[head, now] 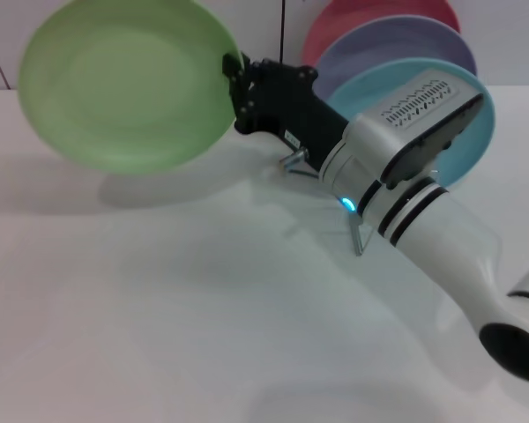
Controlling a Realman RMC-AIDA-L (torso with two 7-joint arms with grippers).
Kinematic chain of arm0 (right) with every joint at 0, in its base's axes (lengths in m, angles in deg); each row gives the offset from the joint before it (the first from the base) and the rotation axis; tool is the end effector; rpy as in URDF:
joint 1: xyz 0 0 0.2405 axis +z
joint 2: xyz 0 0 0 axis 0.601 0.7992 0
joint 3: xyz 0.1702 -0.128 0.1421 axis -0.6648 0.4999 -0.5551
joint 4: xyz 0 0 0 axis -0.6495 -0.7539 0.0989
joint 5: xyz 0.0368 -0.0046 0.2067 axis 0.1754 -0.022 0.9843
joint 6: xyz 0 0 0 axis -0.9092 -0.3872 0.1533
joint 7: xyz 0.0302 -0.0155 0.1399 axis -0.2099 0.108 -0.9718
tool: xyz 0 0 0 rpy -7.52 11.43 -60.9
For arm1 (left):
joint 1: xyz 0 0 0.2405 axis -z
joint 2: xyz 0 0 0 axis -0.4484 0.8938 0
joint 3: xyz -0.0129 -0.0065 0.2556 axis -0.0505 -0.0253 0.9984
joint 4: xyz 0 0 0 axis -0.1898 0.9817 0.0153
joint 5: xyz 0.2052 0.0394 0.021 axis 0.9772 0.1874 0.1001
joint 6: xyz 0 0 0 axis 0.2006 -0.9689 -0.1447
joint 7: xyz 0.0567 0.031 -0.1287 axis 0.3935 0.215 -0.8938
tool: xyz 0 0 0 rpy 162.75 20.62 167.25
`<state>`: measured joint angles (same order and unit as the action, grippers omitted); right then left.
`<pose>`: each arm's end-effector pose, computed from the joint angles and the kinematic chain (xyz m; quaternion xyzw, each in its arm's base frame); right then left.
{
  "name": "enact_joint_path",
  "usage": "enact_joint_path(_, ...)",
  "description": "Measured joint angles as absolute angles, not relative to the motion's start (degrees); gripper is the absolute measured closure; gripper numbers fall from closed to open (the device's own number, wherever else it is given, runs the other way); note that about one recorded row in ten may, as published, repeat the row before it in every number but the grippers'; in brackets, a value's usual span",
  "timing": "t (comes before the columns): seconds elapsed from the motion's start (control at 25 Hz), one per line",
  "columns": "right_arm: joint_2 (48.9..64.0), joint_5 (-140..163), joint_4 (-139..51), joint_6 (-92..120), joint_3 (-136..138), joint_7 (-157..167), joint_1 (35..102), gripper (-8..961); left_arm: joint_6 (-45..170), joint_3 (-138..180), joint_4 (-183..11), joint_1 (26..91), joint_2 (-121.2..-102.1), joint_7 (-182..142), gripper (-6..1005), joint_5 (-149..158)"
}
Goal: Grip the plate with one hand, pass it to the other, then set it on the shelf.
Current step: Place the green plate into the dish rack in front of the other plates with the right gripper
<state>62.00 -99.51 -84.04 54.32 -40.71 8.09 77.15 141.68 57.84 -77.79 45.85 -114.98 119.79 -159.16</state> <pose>0.1292 0.3743 -0.1052 -0.8142 0.1477 0.3901 0.4038 -0.3892 0.3008 0.0765 -0.5152 -0.3509 -0.4398 0.6465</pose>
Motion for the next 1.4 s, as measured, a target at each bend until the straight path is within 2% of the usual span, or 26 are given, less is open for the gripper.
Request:
enact_joint_path(0.08, 62.12, -103.72, -89.71, 51.58, -46.49, 15.08, 72.60, 922, 140.62, 57.94, -77.92, 46.60, -115.14, 119.64, 510, -159.04)
enact_joint_path(0.12, 62.46, -108.28, -95.83, 48.12, -51.87, 21.45, 67.61, 922, 140.09, 58.10, -78.25, 47.06, -115.23, 119.63, 510, -158.96)
enact_joint_path(0.2, 62.63, -111.33, -99.65, 46.01, -54.98, 23.29, 64.59, 922, 139.93, 58.17, -78.33, 47.16, -115.28, 119.63, 510, -158.90)
enact_joint_path(0.8, 62.58, -115.29, -115.54, 38.98, -59.13, 24.68, 54.72, 923, 138.54, 60.57, -78.46, 46.66, -115.04, 117.80, 510, -157.99)
enact_joint_path(1.0, 62.69, -115.33, -121.07, 38.36, -58.75, 28.96, 48.29, 923, 138.59, 62.98, -78.23, 46.43, -115.02, 117.32, 510, -157.57)
enact_joint_path(1.12, 62.37, -116.35, -127.11, 37.88, -58.71, 30.67, 41.46, 923, 138.72, 63.44, -78.14, 46.29, -114.99, 116.94, 510, -157.57)
enact_joint_path(1.4, 62.50, -119.74, -132.89, 37.49, -59.61, 31.01, 32.82, 923, 138.65, 63.46, -77.97, 46.09, -114.90, 116.58, 510, -157.57)
